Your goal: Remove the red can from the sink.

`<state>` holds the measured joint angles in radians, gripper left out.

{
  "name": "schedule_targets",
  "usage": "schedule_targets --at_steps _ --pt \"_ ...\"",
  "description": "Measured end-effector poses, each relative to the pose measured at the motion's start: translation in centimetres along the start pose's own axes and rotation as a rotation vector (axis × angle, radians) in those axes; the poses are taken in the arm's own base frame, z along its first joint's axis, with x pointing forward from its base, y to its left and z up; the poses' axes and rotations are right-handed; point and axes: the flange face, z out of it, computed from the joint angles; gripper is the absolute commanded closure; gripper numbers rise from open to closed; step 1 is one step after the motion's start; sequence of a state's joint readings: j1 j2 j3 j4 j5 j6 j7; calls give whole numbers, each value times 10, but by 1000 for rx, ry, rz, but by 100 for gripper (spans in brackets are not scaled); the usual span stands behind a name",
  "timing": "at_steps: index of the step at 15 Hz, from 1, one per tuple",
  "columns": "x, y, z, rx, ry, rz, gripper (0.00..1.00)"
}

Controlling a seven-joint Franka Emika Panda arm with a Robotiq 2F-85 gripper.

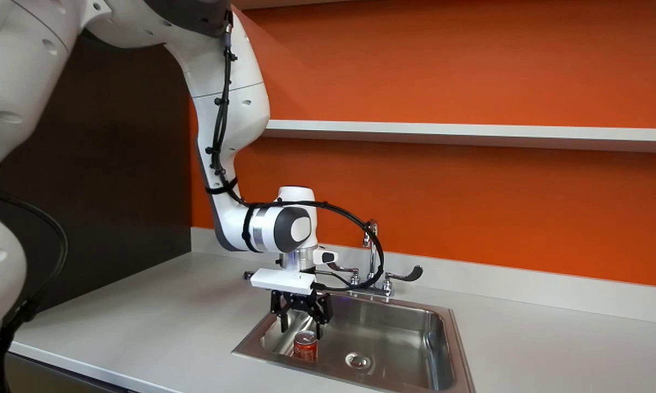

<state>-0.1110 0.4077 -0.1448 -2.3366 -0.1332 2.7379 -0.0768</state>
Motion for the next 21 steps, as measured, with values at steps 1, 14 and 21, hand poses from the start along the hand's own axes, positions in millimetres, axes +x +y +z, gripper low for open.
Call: schedule_targets --at_steps 1,14,21 --pt "0 0 0 0 -1 1 0" --pt "-1 9 14 -9 -24 32 0" --pt "0 11 23 -13 -36 44 0"
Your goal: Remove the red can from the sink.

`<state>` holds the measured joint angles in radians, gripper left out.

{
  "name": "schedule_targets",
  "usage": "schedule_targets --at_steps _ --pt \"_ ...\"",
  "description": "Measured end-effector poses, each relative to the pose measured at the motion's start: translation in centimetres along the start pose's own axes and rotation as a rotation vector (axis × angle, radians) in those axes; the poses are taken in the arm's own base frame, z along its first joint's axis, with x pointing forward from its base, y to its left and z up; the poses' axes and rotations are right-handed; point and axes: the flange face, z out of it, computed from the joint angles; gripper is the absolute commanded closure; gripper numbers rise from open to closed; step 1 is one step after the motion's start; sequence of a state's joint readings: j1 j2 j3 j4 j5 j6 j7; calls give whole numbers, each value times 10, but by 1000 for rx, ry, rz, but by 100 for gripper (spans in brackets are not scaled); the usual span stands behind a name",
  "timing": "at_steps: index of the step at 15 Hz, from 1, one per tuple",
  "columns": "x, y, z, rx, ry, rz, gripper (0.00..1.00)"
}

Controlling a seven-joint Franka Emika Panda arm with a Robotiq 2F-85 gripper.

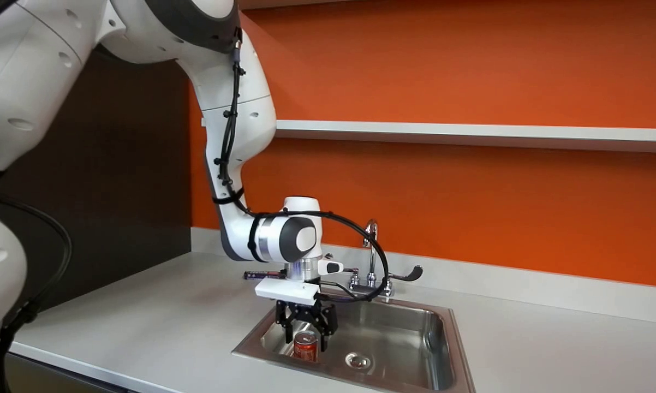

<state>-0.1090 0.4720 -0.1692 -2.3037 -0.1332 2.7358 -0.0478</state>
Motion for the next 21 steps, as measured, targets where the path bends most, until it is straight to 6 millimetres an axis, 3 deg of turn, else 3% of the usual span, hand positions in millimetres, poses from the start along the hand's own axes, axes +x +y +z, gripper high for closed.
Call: schedule_targets --at_steps 3,5,9,17,21 --pt "1 -1 3 -1 -3 3 0" --pt "2 -2 4 -2 -3 4 28" --pt "4 -1 6 -3 -4 6 60" --pt "8 -1 5 -5 3 8 61" --pt "17 -1 -7 -8 27 18 61"
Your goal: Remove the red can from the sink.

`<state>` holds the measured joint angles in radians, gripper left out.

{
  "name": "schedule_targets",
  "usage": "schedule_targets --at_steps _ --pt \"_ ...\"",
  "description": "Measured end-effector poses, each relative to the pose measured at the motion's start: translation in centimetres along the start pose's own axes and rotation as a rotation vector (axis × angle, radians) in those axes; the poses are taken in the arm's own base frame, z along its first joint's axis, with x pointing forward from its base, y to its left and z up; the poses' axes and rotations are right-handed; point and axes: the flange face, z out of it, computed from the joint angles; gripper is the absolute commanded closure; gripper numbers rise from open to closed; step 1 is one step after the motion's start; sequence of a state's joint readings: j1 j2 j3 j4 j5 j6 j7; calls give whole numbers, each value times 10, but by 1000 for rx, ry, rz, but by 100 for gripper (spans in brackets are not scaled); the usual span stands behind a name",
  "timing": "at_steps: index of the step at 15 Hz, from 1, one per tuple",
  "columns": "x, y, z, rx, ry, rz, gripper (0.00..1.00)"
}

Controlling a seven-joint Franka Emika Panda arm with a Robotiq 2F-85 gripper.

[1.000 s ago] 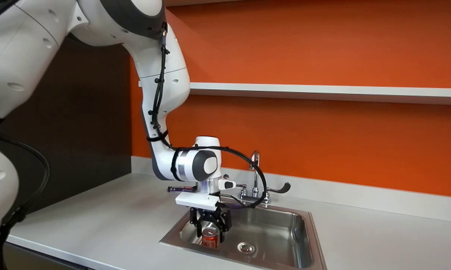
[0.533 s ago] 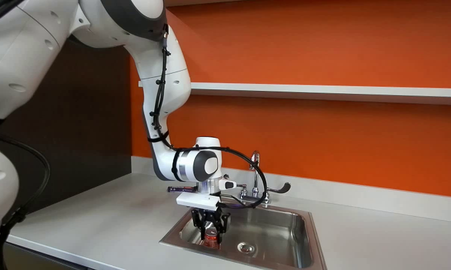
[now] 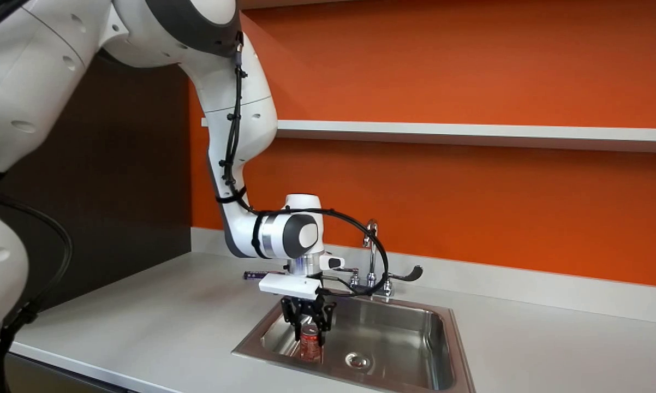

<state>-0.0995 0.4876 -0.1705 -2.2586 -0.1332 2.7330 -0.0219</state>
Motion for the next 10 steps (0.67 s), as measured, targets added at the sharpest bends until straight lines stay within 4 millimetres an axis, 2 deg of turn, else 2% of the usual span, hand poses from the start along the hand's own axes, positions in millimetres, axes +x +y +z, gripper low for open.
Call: schedule_targets --at_steps 4,10 --pt "6 3 -29 -7 21 18 61" --pt "7 3 -86 -14 30 19 61"
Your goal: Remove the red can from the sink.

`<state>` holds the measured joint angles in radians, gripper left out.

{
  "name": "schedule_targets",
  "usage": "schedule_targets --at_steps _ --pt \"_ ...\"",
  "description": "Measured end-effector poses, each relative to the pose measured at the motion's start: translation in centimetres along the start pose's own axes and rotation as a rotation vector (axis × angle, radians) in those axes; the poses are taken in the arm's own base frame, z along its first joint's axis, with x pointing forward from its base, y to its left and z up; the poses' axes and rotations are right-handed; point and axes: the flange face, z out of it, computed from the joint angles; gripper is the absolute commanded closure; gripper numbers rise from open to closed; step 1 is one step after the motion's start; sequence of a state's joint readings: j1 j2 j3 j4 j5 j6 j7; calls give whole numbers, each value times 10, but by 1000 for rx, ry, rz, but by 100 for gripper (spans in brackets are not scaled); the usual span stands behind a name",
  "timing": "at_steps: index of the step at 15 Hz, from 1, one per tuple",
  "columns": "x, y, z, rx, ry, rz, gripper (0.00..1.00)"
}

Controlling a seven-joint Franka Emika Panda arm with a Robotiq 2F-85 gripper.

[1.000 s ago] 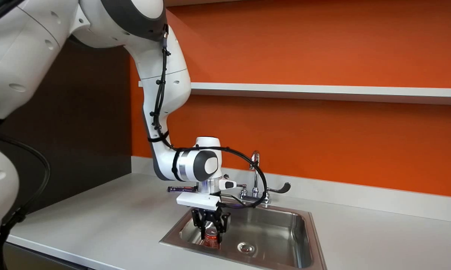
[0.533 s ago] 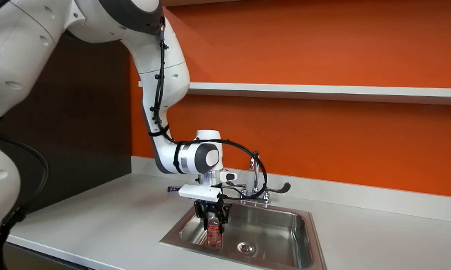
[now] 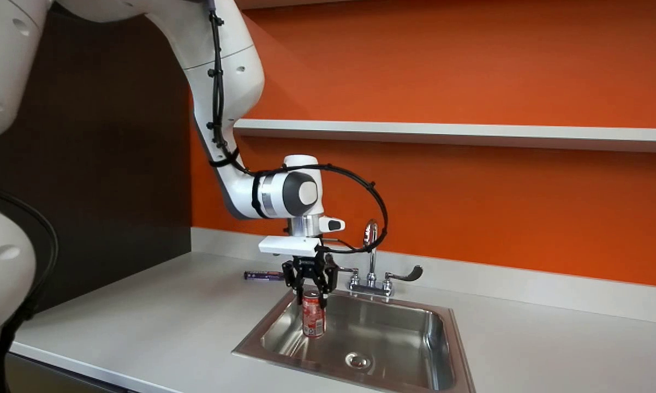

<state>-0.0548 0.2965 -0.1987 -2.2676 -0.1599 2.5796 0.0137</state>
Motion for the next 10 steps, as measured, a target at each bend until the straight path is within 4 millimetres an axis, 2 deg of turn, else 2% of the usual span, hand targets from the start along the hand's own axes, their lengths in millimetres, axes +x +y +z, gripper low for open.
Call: schedule_targets --at_steps 6,10 --pt "-7 -23 -47 2 0 -46 61" --pt "-15 -57 -68 -1 4 -115 61"
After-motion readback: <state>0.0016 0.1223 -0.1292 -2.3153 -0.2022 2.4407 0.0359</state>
